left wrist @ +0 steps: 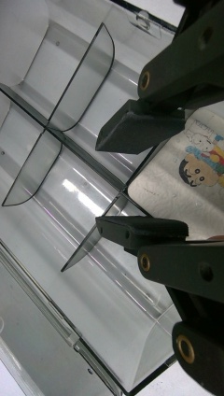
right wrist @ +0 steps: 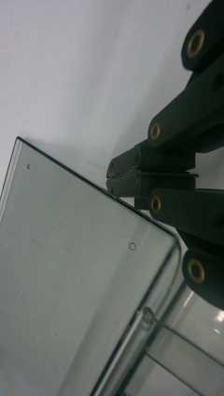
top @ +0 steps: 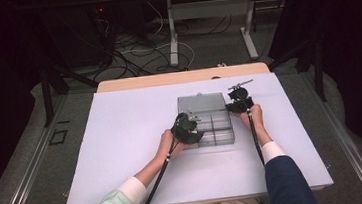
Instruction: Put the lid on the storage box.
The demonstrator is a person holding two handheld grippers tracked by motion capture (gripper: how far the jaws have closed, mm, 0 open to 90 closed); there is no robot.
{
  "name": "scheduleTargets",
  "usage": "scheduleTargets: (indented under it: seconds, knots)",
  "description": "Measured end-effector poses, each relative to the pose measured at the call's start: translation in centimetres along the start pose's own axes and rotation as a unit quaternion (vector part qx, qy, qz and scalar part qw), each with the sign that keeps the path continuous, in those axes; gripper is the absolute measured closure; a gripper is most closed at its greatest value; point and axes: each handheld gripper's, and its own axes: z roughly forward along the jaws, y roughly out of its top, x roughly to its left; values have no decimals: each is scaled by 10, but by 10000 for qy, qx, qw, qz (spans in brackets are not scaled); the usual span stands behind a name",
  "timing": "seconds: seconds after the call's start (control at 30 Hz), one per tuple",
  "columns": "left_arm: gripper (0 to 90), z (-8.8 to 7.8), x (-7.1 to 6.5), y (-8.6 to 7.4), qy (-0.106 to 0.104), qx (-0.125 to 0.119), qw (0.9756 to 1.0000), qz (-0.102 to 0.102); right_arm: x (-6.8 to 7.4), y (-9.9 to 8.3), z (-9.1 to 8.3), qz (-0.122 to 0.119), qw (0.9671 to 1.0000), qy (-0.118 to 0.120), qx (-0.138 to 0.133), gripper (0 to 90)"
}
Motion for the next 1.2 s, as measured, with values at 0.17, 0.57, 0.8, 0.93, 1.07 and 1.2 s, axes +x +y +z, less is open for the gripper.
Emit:
scheduleTargets:
  seconds: [0.17, 0.57, 0.8, 0.93, 1.07, 1.2]
  knots:
    - [579, 0, 0, 0, 0, 6, 10000, 10, -2, 3, 3, 112, 9999, -41, -26, 900]
    - [579, 0, 0, 0, -4, 0, 10000, -15, 0, 7, -2, 131, 9996, -88, -251, 900]
    - [579, 0, 0, 0, 7, 0, 10000, 7, 1, 11, -8, -13, 9984, -163, -536, 900]
    - [578, 0, 0, 0, -1, -3, 10000, -8, 2, 13, -13, -45, 9978, -190, -637, 900]
    - [579, 0, 0, 0, -2, -5, 10000, 0, 3, 16, -18, -84, 9970, -207, -740, 900]
    - [578, 0, 0, 0, -4, -8, 10000, -3, 4, 18, -21, -126, 9962, -258, -819, 900]
